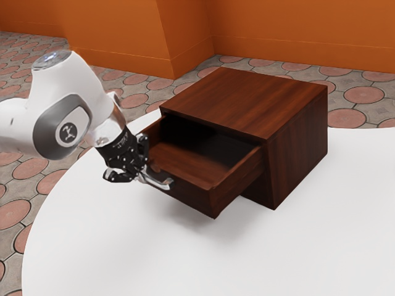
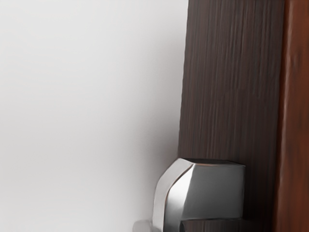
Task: Pull the drawer handle with one arm to open the drawer
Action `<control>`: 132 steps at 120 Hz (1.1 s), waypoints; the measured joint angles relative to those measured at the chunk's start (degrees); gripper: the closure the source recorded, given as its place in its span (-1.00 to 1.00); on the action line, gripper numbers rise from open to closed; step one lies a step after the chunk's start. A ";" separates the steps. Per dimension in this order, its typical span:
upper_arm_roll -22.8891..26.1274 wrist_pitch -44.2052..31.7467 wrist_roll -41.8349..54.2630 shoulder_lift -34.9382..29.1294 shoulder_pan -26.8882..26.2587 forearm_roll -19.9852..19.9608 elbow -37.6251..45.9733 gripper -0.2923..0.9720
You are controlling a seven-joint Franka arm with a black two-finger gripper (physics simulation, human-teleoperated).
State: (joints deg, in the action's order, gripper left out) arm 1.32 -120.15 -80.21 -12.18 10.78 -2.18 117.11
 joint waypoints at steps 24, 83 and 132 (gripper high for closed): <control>0.04 -0.04 -0.26 -4.33 0.78 -0.14 4.43 0.70; 1.47 -0.12 -0.31 -9.00 0.84 0.44 3.56 -0.25; 5.23 21.00 -2.11 3.28 -13.23 1.93 -25.86 -0.50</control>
State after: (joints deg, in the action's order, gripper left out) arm 6.54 -99.15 -82.31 -8.90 -2.45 -0.25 91.25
